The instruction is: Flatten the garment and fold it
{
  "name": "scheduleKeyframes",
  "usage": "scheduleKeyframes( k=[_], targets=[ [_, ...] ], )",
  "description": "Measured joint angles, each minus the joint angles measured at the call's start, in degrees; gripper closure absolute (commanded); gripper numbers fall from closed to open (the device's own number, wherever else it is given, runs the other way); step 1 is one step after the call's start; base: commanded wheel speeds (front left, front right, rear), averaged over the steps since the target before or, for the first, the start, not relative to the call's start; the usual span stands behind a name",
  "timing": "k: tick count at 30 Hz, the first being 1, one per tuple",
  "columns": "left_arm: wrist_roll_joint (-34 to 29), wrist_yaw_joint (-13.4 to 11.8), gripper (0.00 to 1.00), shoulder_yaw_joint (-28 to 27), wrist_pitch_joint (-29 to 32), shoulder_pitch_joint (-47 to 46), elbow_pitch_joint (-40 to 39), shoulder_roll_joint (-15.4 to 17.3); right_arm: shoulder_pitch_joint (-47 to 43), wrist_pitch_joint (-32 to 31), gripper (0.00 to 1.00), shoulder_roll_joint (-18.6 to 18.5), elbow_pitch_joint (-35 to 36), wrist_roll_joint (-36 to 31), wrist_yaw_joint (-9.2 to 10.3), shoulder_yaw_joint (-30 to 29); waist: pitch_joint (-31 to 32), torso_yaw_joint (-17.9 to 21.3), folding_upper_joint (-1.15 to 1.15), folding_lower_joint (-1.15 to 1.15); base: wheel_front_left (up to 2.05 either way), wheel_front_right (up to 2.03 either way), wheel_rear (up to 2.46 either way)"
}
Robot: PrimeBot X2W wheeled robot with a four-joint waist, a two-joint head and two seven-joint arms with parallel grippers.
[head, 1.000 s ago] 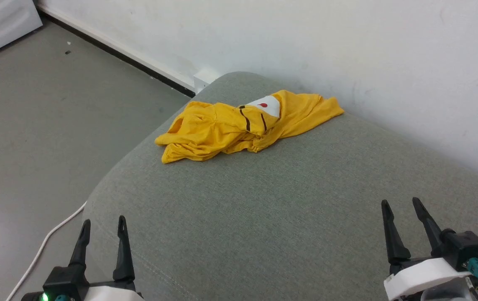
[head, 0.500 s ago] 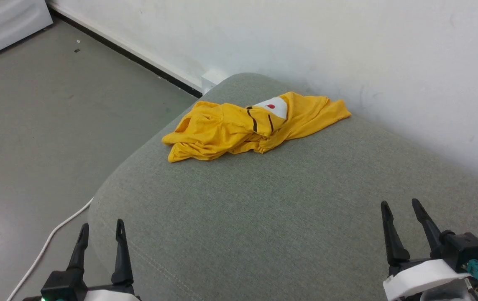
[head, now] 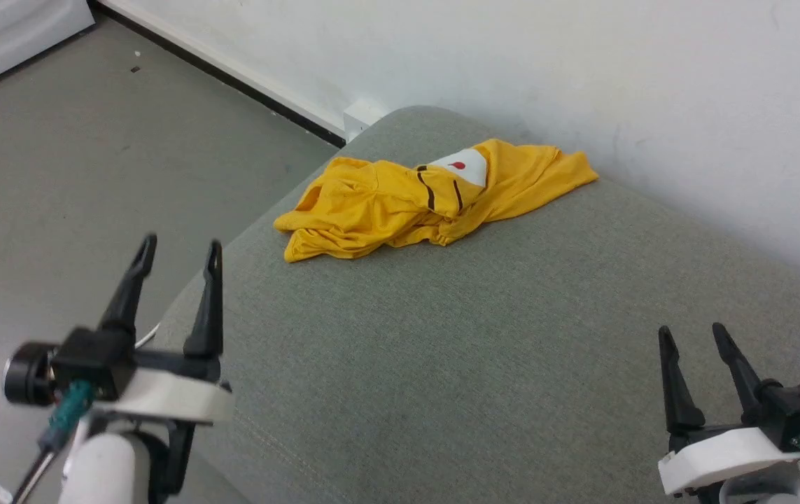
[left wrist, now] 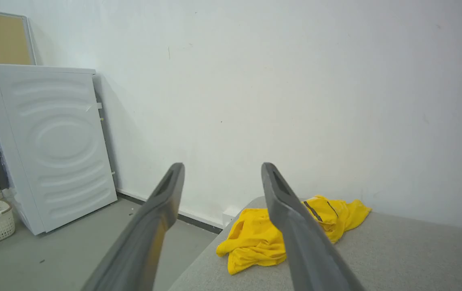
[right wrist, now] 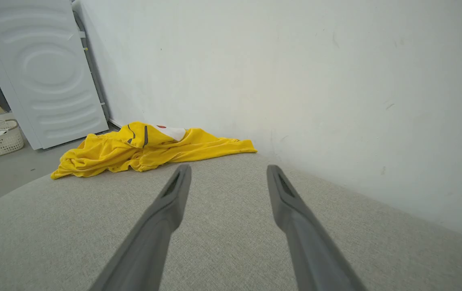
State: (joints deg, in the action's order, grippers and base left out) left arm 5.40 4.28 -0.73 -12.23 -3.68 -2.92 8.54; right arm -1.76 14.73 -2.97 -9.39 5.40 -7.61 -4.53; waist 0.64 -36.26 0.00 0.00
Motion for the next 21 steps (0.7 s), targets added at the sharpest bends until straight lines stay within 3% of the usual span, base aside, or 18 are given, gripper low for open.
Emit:
scheduleKeyframes(
  k=[8,16,21],
  targets=[
    [3.83,2.38,0.00,3.15,10.26,-19.27,0.91,6.03,2.98,0.01,0.00,0.01,2.71,-4.47,0.00,-1.40,-4.70,1.31,0.00,0.00,0.00,0.00,0.00],
    [12.52,2.81,0.00,5.01,16.11,-34.59,11.13,10.24,8.38,-4.07,0.00,0.02,10.62,-9.32,0.00,-0.34,-12.31,3.65,0.00,0.02,0.00,0.00,0.00],
    [16.85,2.82,0.00,7.36,19.09,-41.79,17.93,15.16,11.46,-7.10,0.00,0.11,16.18,-10.87,0.00,0.48,-17.68,5.81,0.00,0.01,0.00,0.00,0.00]
  ],
)
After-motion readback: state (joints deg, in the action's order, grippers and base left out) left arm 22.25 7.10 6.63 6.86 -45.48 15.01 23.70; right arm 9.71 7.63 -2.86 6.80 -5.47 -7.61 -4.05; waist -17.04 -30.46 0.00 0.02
